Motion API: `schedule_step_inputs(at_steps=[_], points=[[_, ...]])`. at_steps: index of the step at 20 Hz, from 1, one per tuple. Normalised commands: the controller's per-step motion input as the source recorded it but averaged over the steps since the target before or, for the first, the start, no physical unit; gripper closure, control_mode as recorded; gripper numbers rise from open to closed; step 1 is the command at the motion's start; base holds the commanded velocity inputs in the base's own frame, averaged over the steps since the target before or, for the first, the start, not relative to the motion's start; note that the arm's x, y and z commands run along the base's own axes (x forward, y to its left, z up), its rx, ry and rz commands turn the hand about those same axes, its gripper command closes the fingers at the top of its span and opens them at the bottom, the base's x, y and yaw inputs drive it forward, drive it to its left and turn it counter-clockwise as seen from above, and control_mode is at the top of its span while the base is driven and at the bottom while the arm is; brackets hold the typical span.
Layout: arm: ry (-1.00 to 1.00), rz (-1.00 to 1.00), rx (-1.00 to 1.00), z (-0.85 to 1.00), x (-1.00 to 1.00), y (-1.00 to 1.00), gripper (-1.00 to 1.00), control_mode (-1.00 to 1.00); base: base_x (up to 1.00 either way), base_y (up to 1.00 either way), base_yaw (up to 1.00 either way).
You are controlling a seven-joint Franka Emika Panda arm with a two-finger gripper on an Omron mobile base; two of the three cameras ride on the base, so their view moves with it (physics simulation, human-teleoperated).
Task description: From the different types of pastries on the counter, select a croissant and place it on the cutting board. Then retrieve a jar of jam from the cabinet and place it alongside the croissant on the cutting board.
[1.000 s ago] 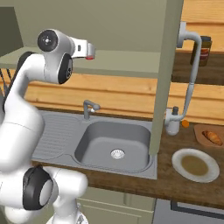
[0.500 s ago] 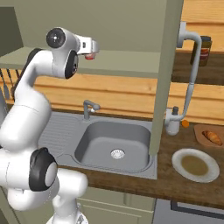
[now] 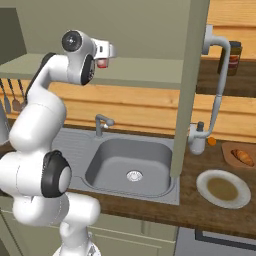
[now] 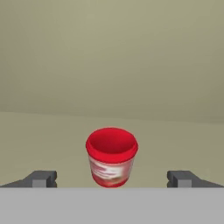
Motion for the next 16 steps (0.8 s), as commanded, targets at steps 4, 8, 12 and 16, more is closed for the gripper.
schedule_step_inputs(at_steps=[4, 8, 12, 16], points=[[0.03, 0.0, -0.06, -0.25, 0.26, 0.0, -1.0, -1.0, 0.0, 0.0, 0.0], [0.0, 0.0, -0.01, 0.0, 0.34, 0.0, -1.0, -1.0, 0.0, 0.0, 0.0], [0.0, 0.0, -0.01, -0.01, 0.13, 0.0, -1.0, -1.0, 0.0, 0.0, 0.0], [0.0, 0.0, 0.0, -0.03, 0.0, 0.0, -1.0, -1.0, 0.0, 0.0, 0.0]])
